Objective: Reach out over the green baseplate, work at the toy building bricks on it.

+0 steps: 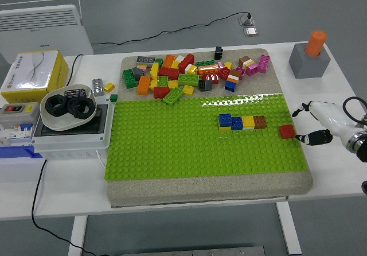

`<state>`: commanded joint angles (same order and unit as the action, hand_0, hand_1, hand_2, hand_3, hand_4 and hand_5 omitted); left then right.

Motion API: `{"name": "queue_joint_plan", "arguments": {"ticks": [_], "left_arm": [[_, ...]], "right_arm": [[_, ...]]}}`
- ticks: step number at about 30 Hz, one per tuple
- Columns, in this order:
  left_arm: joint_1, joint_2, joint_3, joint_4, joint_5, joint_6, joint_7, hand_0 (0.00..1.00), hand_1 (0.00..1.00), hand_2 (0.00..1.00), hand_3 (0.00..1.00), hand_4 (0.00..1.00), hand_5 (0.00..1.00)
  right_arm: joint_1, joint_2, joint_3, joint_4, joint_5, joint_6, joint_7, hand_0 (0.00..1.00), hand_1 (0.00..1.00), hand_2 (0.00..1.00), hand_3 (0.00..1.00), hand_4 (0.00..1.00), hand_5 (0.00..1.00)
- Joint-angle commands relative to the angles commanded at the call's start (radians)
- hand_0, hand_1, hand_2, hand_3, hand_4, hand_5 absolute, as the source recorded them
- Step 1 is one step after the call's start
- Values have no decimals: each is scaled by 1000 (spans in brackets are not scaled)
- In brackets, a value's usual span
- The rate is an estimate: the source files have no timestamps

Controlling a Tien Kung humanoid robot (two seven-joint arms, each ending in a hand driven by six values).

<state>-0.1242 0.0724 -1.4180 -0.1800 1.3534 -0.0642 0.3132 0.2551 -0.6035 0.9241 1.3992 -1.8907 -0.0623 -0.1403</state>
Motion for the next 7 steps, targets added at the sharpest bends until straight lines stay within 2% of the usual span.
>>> {"name": "queue_joint_plan", "arguments": {"ticks": [2, 7], "left_arm": [[-1, 0, 1, 0, -1, -1, 0, 645, 437, 596, 734, 969, 998], [-2, 0, 3, 0, -2, -1, 0, 645, 437, 596, 734, 969, 998]], "right_arm": [[14, 5, -16, -17, 9, -5, 3, 857, 813, 813, 665, 781, 170], [34, 12, -39, -40, 20, -9, 5, 857, 813, 813, 665, 781, 170]]}}
